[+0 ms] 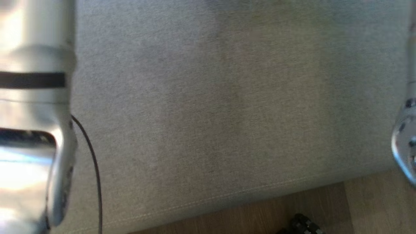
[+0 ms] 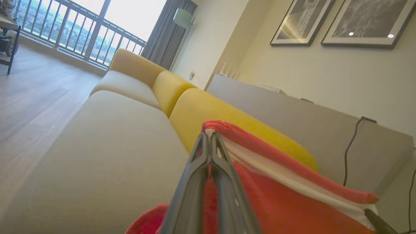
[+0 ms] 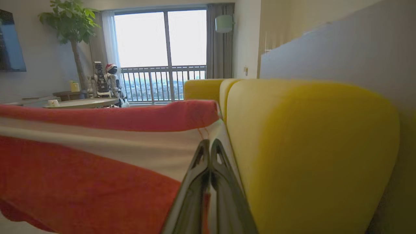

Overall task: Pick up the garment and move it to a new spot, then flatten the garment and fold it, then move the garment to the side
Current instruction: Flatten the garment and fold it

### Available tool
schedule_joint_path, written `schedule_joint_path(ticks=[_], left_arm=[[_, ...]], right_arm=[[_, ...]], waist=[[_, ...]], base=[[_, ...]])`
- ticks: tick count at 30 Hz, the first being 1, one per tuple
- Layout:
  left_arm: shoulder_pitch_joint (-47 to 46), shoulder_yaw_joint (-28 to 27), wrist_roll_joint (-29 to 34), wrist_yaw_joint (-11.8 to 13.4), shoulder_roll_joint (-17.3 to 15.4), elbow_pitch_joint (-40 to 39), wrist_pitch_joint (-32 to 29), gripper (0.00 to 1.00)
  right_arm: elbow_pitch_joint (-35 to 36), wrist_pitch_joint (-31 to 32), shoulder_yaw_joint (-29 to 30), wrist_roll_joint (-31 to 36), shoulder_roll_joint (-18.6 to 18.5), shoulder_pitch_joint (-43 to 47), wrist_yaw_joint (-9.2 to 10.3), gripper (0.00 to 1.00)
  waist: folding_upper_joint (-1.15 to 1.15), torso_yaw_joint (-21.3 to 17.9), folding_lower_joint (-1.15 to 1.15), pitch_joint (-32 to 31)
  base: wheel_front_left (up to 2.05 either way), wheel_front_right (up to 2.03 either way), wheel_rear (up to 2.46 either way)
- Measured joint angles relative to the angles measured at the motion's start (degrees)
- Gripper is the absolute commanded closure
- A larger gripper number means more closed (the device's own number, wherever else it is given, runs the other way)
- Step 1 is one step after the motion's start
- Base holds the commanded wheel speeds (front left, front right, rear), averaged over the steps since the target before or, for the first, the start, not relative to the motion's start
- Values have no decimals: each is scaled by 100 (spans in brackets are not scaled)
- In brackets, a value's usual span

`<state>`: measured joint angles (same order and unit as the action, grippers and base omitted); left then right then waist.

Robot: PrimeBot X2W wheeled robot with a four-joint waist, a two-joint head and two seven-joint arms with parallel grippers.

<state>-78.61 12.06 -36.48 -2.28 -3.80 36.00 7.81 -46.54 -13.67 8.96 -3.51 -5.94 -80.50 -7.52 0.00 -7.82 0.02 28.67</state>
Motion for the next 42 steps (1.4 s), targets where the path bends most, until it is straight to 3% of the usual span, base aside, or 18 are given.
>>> schedule_joint_path(ticks=[3, 9, 17, 26, 42], left_arm=[[284, 215, 3, -144, 51, 388, 118, 100], [1318, 746, 257, -333, 12, 1018, 188, 100], [2493, 1434, 432, -463, -185, 1285, 186, 100], [3032, 1525, 356, -479, -255, 1283, 289, 100], [3872, 1835, 296, -478, -333, 1073, 77, 100]], right_arm=[[-579, -19, -71, -62, 82, 196, 0, 100], [-1666, 322, -790, -430, 151, 793, 0, 100], [-2287, 1143, -1604, -979, 1, 1296, 0, 100], [-2303, 1734, -2210, -1549, -311, 1722, 0, 100], [-1415, 2590, -3449, -2609, -821, 2605, 0, 100]], waist=[[0, 95, -1, 59], [0, 227, -2, 17], [0, 358, -3, -334], [0, 417, -3, -698], [0, 329, -3, -1267]], base=[[0, 0, 0], [0, 0, 0], [0, 0, 0], [0, 0, 0], [0, 0, 0]])
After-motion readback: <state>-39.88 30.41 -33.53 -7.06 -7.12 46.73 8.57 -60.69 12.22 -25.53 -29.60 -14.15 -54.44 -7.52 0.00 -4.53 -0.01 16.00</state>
